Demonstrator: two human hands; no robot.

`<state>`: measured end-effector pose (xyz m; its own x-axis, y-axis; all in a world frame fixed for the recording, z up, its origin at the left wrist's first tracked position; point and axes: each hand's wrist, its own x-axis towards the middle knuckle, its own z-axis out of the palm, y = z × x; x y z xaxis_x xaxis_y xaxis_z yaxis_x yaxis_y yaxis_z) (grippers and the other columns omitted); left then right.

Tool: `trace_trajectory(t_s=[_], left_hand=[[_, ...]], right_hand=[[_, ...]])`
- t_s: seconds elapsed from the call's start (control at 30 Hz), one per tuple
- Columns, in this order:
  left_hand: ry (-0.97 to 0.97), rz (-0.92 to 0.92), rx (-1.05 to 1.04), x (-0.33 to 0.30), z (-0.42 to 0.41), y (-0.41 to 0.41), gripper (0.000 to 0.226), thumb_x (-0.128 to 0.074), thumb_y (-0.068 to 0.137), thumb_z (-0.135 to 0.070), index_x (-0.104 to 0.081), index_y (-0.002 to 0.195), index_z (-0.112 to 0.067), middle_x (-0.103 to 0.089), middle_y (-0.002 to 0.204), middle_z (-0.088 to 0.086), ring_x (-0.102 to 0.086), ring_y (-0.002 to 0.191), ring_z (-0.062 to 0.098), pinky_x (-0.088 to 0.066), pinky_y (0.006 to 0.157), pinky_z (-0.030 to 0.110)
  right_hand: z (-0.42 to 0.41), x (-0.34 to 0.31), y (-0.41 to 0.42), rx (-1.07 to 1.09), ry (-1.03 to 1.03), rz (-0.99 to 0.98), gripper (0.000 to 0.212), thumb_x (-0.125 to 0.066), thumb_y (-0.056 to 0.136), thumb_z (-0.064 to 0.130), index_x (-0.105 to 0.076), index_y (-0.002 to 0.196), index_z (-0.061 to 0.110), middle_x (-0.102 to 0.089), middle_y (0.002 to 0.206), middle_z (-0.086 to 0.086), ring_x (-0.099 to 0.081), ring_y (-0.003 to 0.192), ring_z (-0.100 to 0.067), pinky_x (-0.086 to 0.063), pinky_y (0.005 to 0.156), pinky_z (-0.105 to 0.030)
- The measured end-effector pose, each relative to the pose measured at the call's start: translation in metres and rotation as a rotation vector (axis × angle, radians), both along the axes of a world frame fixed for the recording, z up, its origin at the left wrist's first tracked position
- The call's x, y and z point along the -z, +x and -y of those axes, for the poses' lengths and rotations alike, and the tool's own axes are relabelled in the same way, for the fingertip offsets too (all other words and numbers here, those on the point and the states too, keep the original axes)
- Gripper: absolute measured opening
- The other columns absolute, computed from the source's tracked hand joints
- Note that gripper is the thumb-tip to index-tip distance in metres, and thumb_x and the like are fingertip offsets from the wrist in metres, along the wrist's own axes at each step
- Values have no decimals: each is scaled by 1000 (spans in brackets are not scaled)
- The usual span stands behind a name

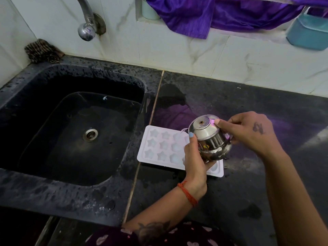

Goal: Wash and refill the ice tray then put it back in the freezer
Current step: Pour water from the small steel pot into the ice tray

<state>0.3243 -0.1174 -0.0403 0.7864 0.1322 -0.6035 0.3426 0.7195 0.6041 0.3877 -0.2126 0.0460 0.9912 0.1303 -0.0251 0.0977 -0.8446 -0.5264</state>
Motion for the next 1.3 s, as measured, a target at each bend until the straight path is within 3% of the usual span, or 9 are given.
trace_trajectory(t_s=[0.4, 0.5, 0.63, 0.73, 0.93, 1.03, 1.2, 1.3], left_hand=[[31, 22, -20, 1, 5, 2, 63, -44, 82, -68, -58, 120, -20, -67, 115, 11, -68, 101, 24, -60, 69, 31], [121, 44, -19, -2, 5, 2, 68, -46, 74, -72, -57, 120, -23, -66, 115, 6, -67, 102, 20, -59, 79, 35], [167, 49, -35, -5, 5, 4, 46, -51, 87, -56, -55, 119, -23, -65, 115, 3, -64, 103, 16, -54, 92, 40], [212, 65, -32, -7, 8, 4, 47, -53, 85, -61, -55, 116, -26, -65, 114, 1, -63, 105, 16, -52, 96, 42], [128, 82, -8, -16, 14, 3, 35, -43, 94, -50, -53, 116, -24, -65, 105, -4, -64, 99, 13, -55, 91, 37], [111, 78, 27, -14, 17, 2, 34, -39, 94, -54, -52, 112, -29, -65, 112, 0, -64, 102, 15, -56, 85, 32], [127, 60, 51, -7, 23, 1, 49, -33, 92, -61, -49, 126, -29, -61, 124, 3, -63, 109, 21, -56, 88, 35], [104, 30, 58, -8, 25, 1, 55, -32, 90, -63, -49, 129, -29, -60, 126, 5, -63, 109, 21, -59, 76, 30]], right_hand=[[7, 3, 1, -10, -7, 9, 48, -58, 82, 56, -68, 58, 16, -67, 55, -4, -67, 61, -20, -55, 71, -38], [9, 6, 2, 42, 143, -82, 41, -63, 81, 49, -69, 59, 16, -69, 58, -3, -68, 58, -15, -57, 66, -33], [14, 10, -1, 96, 402, -173, 34, -68, 83, 35, -70, 66, 5, -70, 68, -14, -68, 61, -18, -53, 52, -17], [18, 10, -2, 109, 463, -184, 37, -69, 83, 33, -69, 69, -1, -69, 70, -17, -66, 62, -18, -54, 54, -19], [23, 8, -1, 96, 306, -80, 34, -68, 81, 42, -71, 61, 15, -70, 61, -4, -69, 59, -14, -56, 59, -23], [24, 6, 0, 97, 210, -40, 37, -67, 80, 47, -68, 56, 19, -69, 56, 1, -69, 57, -12, -55, 64, -27], [26, 2, -2, 54, 96, 3, 43, -61, 80, 54, -68, 55, 20, -67, 53, 2, -67, 59, -12, -56, 73, -41], [26, -1, -2, 24, 18, 19, 45, -57, 80, 57, -68, 57, 19, -67, 53, 0, -66, 62, -18, -55, 70, -37]])
